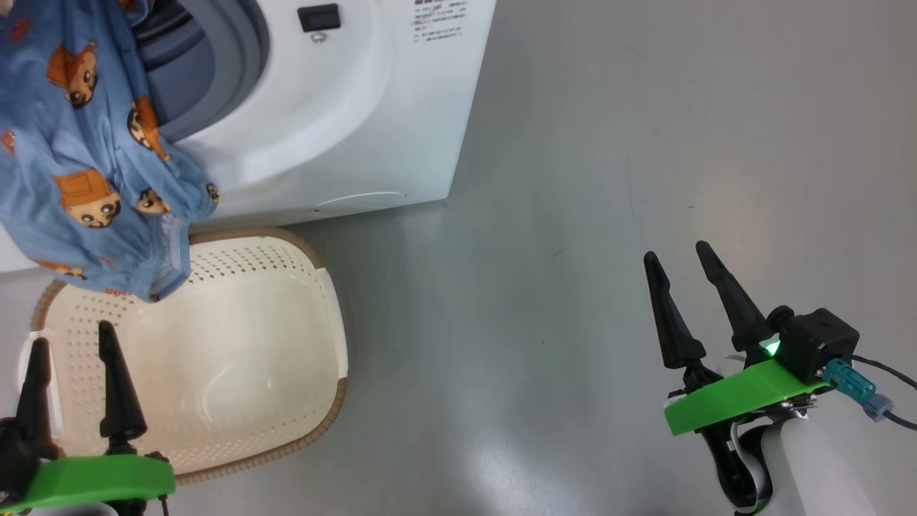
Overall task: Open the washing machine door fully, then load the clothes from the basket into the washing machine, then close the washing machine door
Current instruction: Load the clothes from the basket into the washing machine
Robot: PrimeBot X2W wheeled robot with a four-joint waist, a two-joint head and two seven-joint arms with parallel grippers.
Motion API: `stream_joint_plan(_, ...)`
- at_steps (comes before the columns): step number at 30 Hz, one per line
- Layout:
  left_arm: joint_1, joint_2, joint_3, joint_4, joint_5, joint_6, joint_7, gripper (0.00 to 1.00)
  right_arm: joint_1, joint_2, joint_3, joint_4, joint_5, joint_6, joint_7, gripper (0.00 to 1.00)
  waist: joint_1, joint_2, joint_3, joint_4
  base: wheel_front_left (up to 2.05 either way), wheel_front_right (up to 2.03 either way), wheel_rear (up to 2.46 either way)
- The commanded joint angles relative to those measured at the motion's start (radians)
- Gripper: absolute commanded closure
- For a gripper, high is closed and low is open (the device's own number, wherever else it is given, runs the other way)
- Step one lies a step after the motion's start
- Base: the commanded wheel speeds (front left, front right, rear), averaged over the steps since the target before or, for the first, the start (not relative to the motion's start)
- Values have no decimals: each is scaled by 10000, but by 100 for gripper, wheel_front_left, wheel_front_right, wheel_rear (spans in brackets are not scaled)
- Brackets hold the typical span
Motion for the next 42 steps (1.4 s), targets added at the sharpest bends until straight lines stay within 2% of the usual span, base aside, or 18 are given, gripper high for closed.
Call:
stream_joint_plan(1, 273, 95, 272, -258, -85, 69, -53, 0, 81, -23, 234, -176, 20, 16, -120, 0, 0, 0, -29, -13, 0, 0, 0)
stream_joint_plan(14, -212, 70, 61, 72, 23, 110, -53, 0, 23, -13, 240, -225, 8, 16, -120, 0, 0, 0, 101, -57, 0, 0, 0)
stream_joint_plan(32, -2514, 278, 703, 3183, 122, -452, -53, 0, -131, -75, 108, -448, -78, 16, -120, 0, 0, 0, 1147, -320, 0, 0, 0)
stream_joint_plan(42, -4056, 755, 1141, 4586, 346, -617, -53, 0, -198, -106, -37, -749, -224, 16, -120, 0, 0, 0, 2057, -373, 0, 0, 0)
